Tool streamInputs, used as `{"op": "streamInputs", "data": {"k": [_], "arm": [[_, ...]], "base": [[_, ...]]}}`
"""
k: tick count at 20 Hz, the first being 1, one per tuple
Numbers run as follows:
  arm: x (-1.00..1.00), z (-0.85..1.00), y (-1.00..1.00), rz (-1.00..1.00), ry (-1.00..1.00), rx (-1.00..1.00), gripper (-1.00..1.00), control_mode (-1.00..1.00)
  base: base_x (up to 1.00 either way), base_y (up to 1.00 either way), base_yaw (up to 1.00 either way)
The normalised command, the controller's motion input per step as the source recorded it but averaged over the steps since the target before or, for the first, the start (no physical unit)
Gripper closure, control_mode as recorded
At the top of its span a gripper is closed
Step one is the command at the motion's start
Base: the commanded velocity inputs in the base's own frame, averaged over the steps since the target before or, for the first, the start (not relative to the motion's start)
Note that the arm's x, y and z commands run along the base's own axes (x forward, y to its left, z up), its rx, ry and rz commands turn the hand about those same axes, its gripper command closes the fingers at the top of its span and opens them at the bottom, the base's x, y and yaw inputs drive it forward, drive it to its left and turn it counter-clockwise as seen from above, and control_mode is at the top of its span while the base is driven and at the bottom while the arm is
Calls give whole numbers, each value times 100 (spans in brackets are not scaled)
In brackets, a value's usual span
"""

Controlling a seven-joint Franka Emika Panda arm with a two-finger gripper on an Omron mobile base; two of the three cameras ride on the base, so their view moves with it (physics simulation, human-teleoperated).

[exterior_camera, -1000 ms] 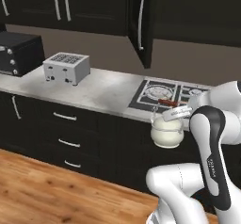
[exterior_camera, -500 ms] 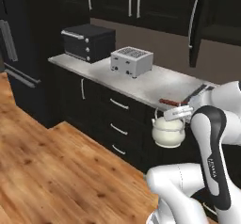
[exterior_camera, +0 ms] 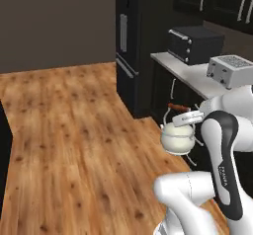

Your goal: Open the cabinet, pick the kettle from the cabinet, and place it in the sink.

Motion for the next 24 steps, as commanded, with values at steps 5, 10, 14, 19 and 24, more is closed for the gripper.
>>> {"op": "streamInputs", "data": {"k": [5,10,14,19,24], "arm": [[0,0,0,0,0,0,100,100],[0,0,0,0,0,0,100,100],[0,0,0,0,0,0,100,100],[0,0,0,0,0,0,100,100],[0,0,0,0,0,0,100,100]], "base": [[0,0,84],[0,0,81],[19,0,64],[37,-2,55],[52,-5,36]]}}
